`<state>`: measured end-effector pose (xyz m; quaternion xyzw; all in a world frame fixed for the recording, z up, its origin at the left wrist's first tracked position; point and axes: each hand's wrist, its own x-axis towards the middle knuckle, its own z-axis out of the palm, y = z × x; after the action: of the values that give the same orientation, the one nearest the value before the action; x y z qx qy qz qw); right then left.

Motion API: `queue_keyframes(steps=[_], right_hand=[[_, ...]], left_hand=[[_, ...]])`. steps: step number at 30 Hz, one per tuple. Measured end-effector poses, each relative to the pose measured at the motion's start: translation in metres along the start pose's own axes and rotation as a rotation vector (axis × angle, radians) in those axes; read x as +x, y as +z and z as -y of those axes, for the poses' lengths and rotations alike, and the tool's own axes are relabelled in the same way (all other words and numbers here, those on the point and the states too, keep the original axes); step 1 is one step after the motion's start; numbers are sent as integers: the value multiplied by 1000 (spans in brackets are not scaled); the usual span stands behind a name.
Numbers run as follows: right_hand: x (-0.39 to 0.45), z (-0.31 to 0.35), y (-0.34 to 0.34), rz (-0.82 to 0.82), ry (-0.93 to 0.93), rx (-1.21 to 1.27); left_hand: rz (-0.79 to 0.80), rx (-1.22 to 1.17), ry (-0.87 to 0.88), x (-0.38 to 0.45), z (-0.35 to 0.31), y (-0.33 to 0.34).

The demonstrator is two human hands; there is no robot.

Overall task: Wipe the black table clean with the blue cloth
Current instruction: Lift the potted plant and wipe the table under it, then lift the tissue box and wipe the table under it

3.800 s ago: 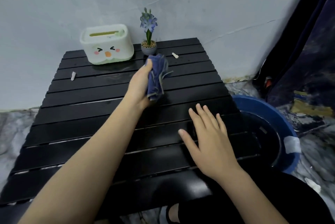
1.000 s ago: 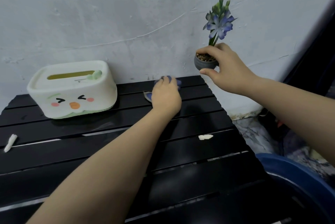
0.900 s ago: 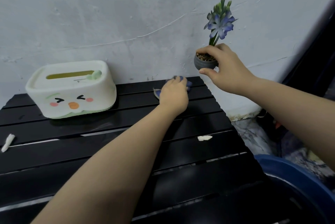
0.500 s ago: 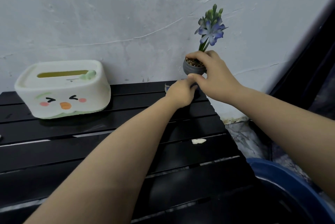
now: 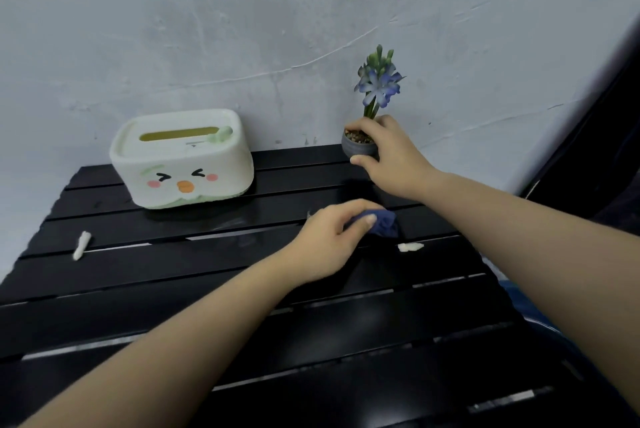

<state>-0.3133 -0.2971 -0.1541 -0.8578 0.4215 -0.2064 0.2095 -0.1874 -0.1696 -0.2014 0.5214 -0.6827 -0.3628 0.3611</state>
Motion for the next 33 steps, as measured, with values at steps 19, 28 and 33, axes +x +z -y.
queue_keyframes(steps=[19, 28, 33], right_hand=[[-55, 50, 28, -33, 177, 191], [-57, 124, 62, 59, 96, 258], [-6, 146, 82, 40, 87, 453]], left_hand=[[-325, -601, -249, -104, -1, -53], [-856, -476, -233, -189, 11, -167], [-1138, -291, -268, -213, 41, -225]])
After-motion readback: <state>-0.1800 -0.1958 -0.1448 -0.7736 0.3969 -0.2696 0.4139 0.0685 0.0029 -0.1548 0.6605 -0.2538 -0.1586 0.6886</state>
